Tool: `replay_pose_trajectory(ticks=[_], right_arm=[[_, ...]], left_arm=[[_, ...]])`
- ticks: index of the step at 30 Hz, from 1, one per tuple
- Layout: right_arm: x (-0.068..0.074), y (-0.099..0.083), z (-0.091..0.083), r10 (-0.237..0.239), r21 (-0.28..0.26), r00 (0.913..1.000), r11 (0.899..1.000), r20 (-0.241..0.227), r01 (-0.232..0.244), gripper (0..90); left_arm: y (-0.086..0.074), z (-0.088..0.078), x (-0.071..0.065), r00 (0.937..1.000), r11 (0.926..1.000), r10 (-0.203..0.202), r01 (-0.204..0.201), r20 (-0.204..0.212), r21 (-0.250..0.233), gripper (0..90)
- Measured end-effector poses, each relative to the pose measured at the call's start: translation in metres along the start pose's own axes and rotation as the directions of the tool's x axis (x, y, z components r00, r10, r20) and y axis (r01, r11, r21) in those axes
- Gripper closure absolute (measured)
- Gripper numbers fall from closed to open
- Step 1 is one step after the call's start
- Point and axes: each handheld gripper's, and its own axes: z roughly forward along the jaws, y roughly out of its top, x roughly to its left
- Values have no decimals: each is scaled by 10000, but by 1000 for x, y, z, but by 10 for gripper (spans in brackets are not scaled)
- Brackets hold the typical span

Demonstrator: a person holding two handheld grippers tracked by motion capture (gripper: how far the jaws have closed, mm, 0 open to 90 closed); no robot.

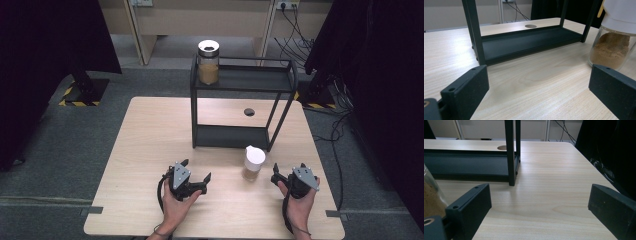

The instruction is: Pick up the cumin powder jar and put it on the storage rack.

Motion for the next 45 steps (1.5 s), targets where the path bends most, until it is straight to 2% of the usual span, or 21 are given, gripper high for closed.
replay_pose_trajectory(ticks=[31, 36, 45], right_arm=[[-2, -1, 0, 83, -57, 10000, 9999, -48, -83, 48], [-3, -3, -2, 156, -146, 9998, 9998, -94, -158, 47], [-6, -2, -3, 273, -30, 9994, 9996, -226, -273, 41]], left_arm=[[-2, -1, 0, 10000, 10000, -20, 19, -24, -80, 21], [1, 0, -1, 10000, 10000, 12, -12, -37, 34, 21], [-2, -2, 0, 9998, 9998, -172, 171, -66, -117, 21]])
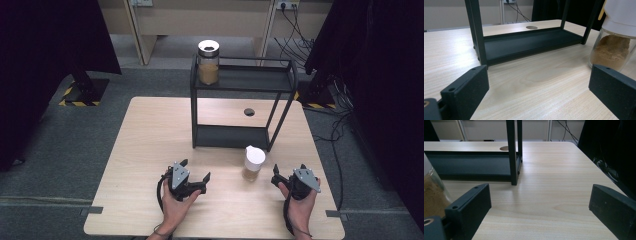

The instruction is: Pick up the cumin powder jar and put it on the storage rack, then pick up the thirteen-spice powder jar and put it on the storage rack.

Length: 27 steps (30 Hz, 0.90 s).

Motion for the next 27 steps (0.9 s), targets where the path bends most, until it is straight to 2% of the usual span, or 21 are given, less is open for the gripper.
replay_pose_trajectory(ticks=[4, 15, 20, 27], right_arm=[[-2, -1, 0, 129, -45, 9999, 9999, -61, -129, 41], [-1, 0, 1, 48, -35, 9999, 10000, -108, -48, 40], [2, 0, 2, -131, -42, 9999, 9999, -53, 131, 40], [0, 0, 2, -49, -17, 9999, 10000, -121, 49, 40]], left_arm=[[2, 1, -1, 10000, 10000, 27, -27, -27, 93, 21], [0, 0, -2, 9999, 9999, 104, -104, -68, -19, 21], [-1, -2, -1, 10000, 10000, 54, -54, -35, -53, 21], [0, -1, -2, 9999, 9999, 98, -98, -31, 23, 21]])
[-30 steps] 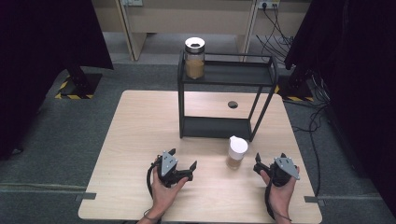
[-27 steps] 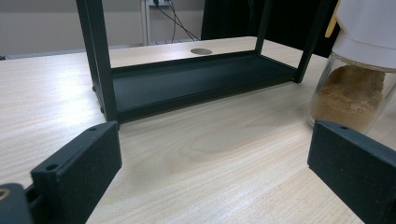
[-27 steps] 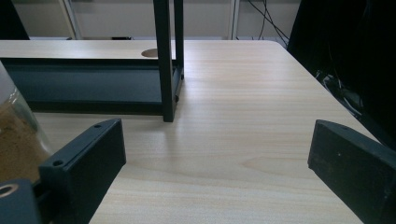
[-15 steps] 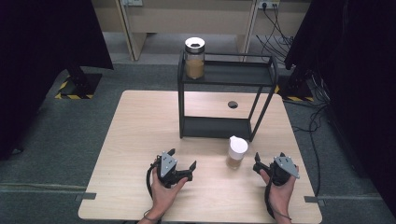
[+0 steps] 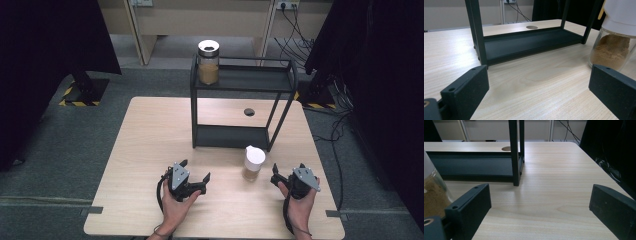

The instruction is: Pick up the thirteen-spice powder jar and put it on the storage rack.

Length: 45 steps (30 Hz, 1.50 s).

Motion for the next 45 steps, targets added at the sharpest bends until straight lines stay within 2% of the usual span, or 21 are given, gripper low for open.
replay_pose_trajectory(ticks=[21, 31, 37, 45], right_arm=[[1, 0, 0, -69, 2, 10000, 10000, -22, 69, 40], [-1, 0, 0, 55, -21, 10000, 10000, -69, -55, 39], [-3, -1, 0, 363, -113, 9991, 9993, -203, -365, 37], [0, 7, -12, 383, -1035, 9967, 9936, -718, -457, 36]], left_arm=[[-1, 0, 0, 10000, 10000, -7, 7, -7, -31, 21], [-1, -1, -1, 10000, 10000, -16, 15, -32, -72, 21], [-1, -1, -1, 10000, 10000, -20, 19, -17, -79, 21], [-1, -1, -1, 10000, 10000, 1, -1, -25, -65, 21]])
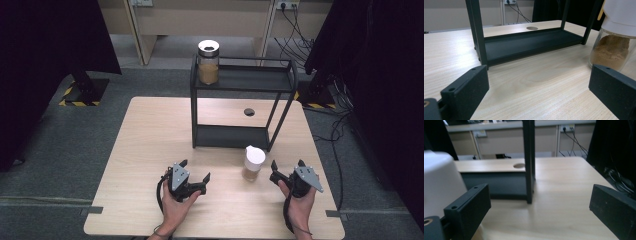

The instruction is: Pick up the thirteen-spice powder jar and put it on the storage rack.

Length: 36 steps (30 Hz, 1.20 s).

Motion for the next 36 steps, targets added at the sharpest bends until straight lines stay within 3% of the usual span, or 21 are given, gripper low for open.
replay_pose_trajectory(ticks=[8, 16, 22, 29, 36], right_arm=[[7, 7, -12, -256, -958, 9962, 9952, -829, 176, 34], [15, 9, -16, -728, -1601, 9794, 9862, -1883, 425, 35], [19, 8, -4, -972, -1367, 9623, 9886, -2538, 638, 38], [23, 5, 11, -980, -940, 9537, 9928, -2843, 740, 58], [24, 0, 26, -1052, -577, 9482, 9941, -2999, 920, 157]], left_arm=[[0, 0, 0, 10000, 10000, 24, -24, 6, 15, 21], [0, 0, 0, 10000, 10000, 60, -60, 9, 11, 21], [0, 0, 0, 10000, 10000, 78, -78, 16, 16, 22], [0, 0, -1, 9999, 9999, 125, -125, 19, 16, 22], [1, 0, -1, 9999, 9999, 157, -157, 20, 29, 22]])
